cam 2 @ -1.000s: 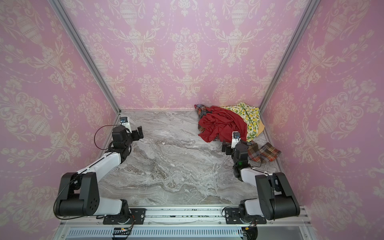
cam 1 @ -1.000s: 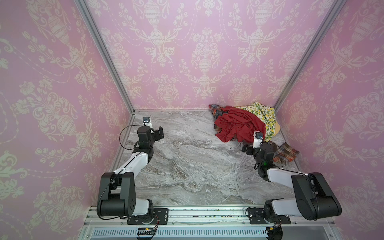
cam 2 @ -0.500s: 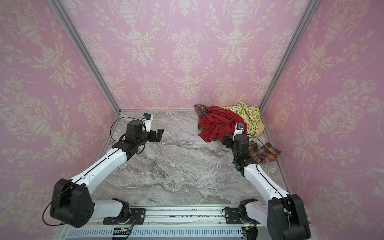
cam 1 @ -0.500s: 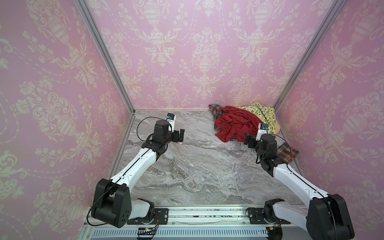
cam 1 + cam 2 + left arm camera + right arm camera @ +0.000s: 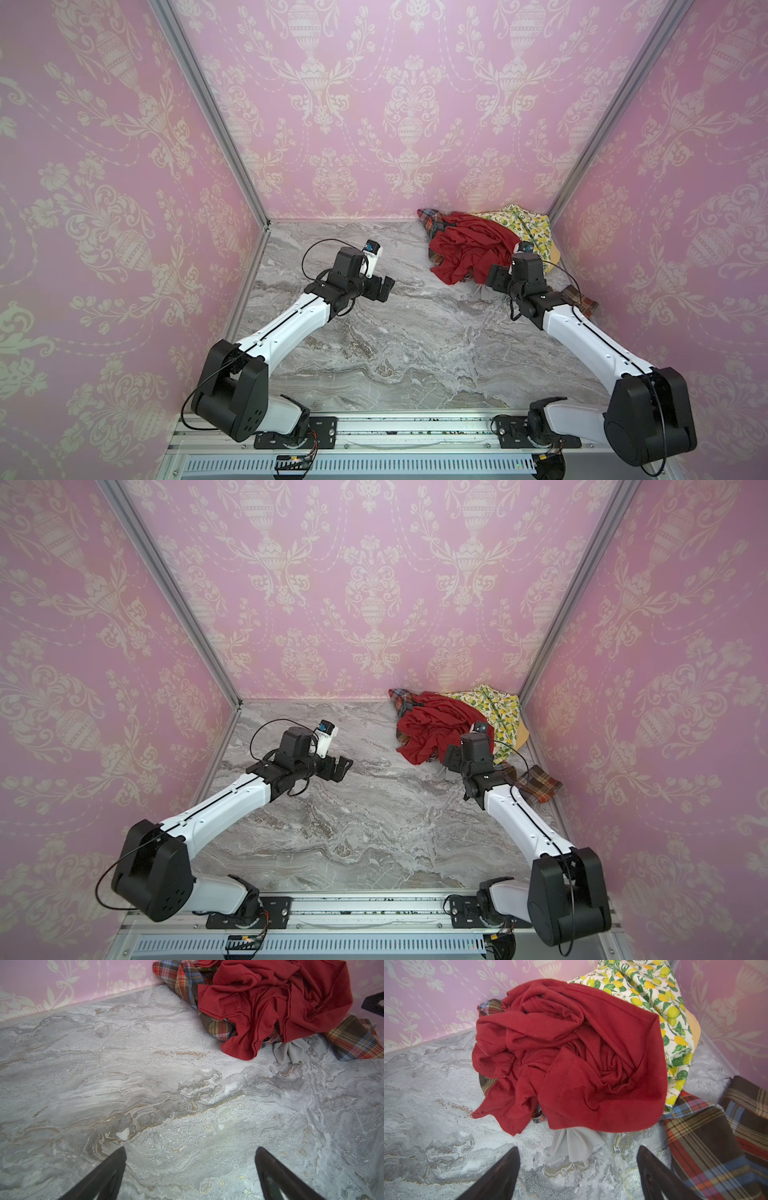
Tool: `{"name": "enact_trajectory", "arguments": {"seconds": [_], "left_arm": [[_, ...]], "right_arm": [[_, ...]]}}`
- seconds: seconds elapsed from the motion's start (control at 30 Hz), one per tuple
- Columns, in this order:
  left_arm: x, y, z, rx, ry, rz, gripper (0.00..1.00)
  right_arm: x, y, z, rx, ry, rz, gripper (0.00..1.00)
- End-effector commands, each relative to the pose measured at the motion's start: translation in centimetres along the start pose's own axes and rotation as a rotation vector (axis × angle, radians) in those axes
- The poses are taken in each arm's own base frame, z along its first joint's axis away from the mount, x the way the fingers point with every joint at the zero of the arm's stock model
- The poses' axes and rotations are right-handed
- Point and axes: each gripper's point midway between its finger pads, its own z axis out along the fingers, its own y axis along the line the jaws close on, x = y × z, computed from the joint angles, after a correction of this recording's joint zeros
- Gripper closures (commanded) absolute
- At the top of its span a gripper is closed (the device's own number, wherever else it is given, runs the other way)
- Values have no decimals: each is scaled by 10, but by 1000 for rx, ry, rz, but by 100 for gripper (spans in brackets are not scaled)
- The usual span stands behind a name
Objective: Pick out a specific cloth from the pile
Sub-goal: 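Move the left gripper toward the pile while the right gripper approaches it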
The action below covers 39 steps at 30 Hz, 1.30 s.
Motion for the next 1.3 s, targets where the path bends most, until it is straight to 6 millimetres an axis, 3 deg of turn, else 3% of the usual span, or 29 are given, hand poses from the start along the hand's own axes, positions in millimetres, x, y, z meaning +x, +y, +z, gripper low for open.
{"name": "enact_trajectory", "arguments": {"seconds": [0.0,0.13,0.37,0.47,0.73,0.9,1.13,1.27], "left_arm": [[-5,-19,-2,47,3,23,1],[1,-33,-1,50,24,98,2],[8,-57,-2,92,35,165,1],[11,-62,-1,101,42,177,1],[11,-65,0,105,37,169,1],[10,-66,6,115,47,125,1],[1,-71,34,136,103,37,6],[-17,-70,58,114,102,-26,13]], "right_arm": [[4,-12,-1,38,61,86,12],[-2,-30,-3,45,63,219,14],[0,-80,-10,111,32,449,15],[3,-87,-9,89,31,524,17],[10,-74,-5,11,48,518,23],[15,-62,-11,19,48,382,23],[12,-27,-14,-49,21,153,23],[13,-1,-16,-102,8,36,22]]}}
